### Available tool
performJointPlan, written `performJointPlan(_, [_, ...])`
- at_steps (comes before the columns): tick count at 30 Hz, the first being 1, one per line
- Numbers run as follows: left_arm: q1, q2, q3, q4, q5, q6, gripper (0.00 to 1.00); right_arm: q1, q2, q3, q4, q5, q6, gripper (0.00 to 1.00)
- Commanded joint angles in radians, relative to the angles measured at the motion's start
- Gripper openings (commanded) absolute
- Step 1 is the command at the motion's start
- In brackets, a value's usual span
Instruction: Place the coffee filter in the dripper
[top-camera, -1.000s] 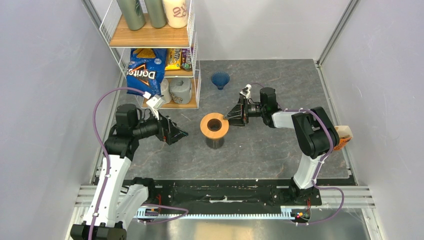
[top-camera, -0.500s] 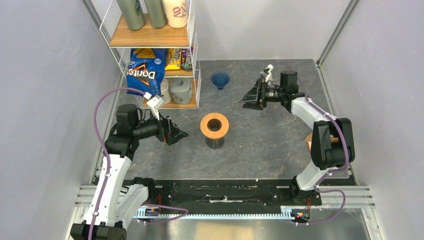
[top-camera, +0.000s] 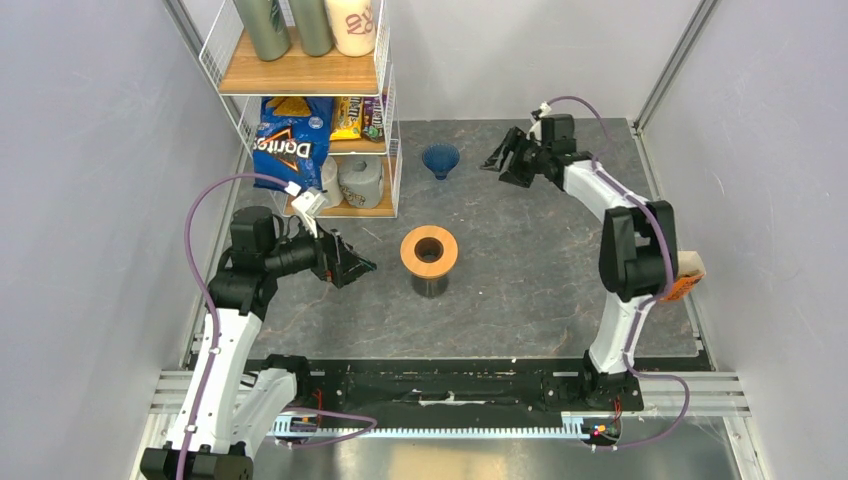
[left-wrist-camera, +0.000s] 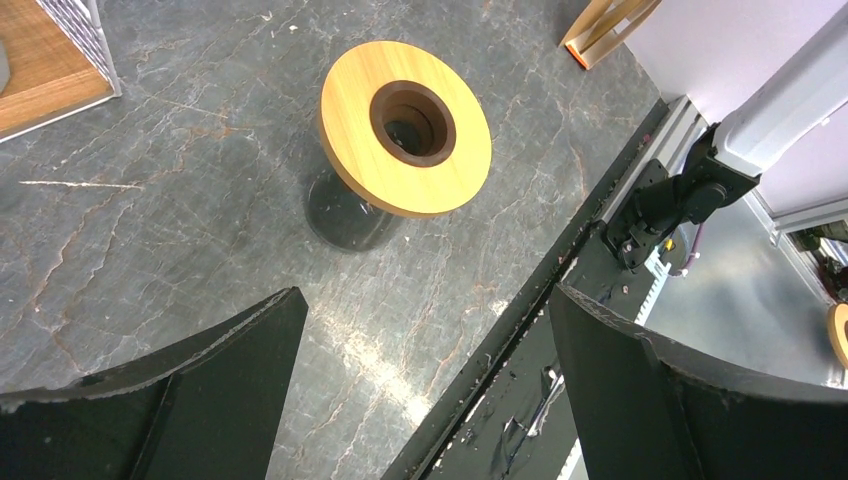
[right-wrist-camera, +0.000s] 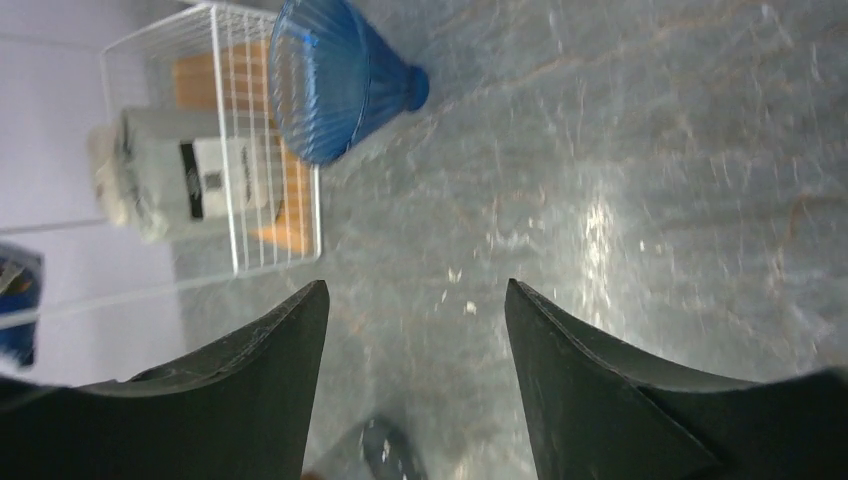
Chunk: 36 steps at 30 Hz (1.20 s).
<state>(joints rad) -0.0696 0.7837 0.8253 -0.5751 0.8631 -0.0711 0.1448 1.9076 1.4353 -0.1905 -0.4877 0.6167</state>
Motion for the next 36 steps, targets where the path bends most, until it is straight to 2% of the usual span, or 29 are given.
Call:
performJointPlan(1, [-0.001, 0.006, 0.050, 0.003, -0.007, -0.019, 1.00, 0.075, 0.095, 0.167, -0.027, 0.236, -0.025, 0.71])
performJointPlan(14, [-0.002, 0.011, 0.040, -0.020, -0.016, 0.014, 1.00, 0.144, 0.303, 0.403, -0.015, 0.297, -0.076, 0.65])
performJointPlan(24, [-0.003, 0.015, 0.037, -0.035, -0.018, 0.029, 1.00, 0.164, 0.387, 0.485, -0.031, 0.300, -0.097, 0.62])
performJointPlan(28, [-0.002, 0.020, 0.037, -0.035, -0.019, 0.031, 1.00, 0.174, 0.424, 0.525, -0.046, 0.301, -0.111, 0.58])
performJointPlan(36, [-0.002, 0.021, 0.037, -0.043, -0.024, 0.045, 1.00, 0.176, 0.462, 0.565, -0.067, 0.309, -0.104, 0.45])
